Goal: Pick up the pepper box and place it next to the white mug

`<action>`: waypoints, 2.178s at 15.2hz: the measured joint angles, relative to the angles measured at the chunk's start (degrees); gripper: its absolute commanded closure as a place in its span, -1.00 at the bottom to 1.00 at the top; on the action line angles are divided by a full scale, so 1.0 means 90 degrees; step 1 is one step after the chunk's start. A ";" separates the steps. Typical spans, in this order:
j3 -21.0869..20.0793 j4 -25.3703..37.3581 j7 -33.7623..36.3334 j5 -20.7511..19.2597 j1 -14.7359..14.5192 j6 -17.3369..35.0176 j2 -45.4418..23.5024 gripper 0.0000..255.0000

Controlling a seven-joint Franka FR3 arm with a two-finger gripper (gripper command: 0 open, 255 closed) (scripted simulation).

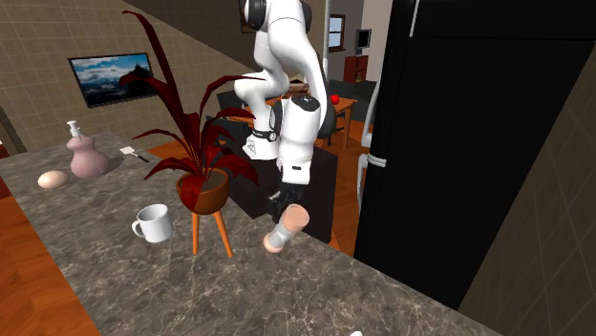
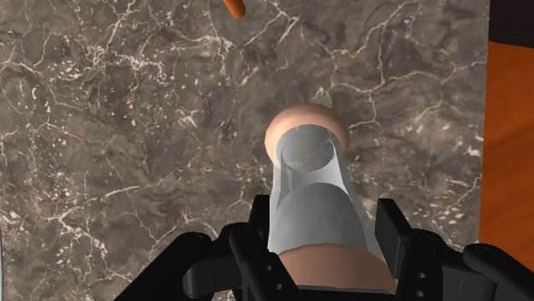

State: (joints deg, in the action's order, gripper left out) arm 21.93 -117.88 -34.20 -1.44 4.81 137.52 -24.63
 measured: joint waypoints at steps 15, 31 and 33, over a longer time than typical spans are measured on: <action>0.0443 -0.0587 -0.0500 -0.0401 0.0251 -0.0291 0.1016 1.00; 0.0111 -0.1321 -0.2113 0.0520 0.1174 0.1750 0.0384 -1.00; -0.0247 -0.1320 -0.2422 0.0888 0.1395 0.2274 0.0060 -1.00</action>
State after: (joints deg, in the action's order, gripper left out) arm 19.70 -129.76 -55.99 6.55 17.37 157.99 -24.10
